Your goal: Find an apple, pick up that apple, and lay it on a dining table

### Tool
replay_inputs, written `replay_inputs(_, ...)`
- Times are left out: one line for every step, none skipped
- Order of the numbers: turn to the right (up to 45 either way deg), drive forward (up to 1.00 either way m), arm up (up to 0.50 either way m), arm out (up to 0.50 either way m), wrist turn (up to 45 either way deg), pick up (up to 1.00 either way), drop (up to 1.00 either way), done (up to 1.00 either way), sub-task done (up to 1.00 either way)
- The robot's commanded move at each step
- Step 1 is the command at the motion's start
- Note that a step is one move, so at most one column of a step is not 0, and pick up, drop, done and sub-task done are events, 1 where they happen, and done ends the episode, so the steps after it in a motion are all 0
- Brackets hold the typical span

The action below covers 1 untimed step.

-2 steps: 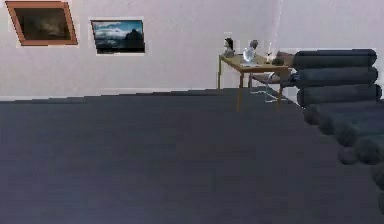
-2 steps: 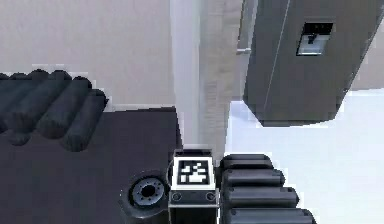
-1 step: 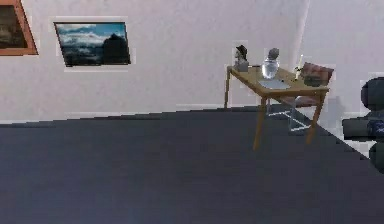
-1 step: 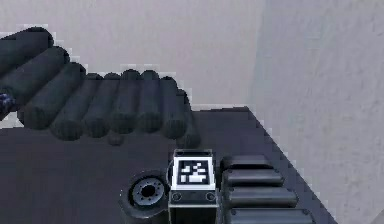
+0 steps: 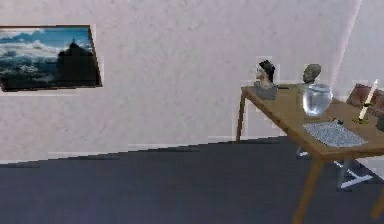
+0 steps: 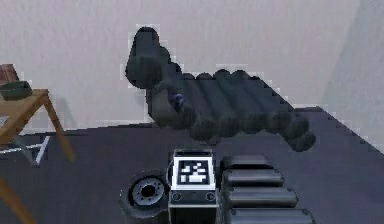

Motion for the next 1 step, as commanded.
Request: replay_inputs(3.0, 0.00, 0.00, 0.00, 0.0, 0.00, 0.00, 0.00, 0.00)
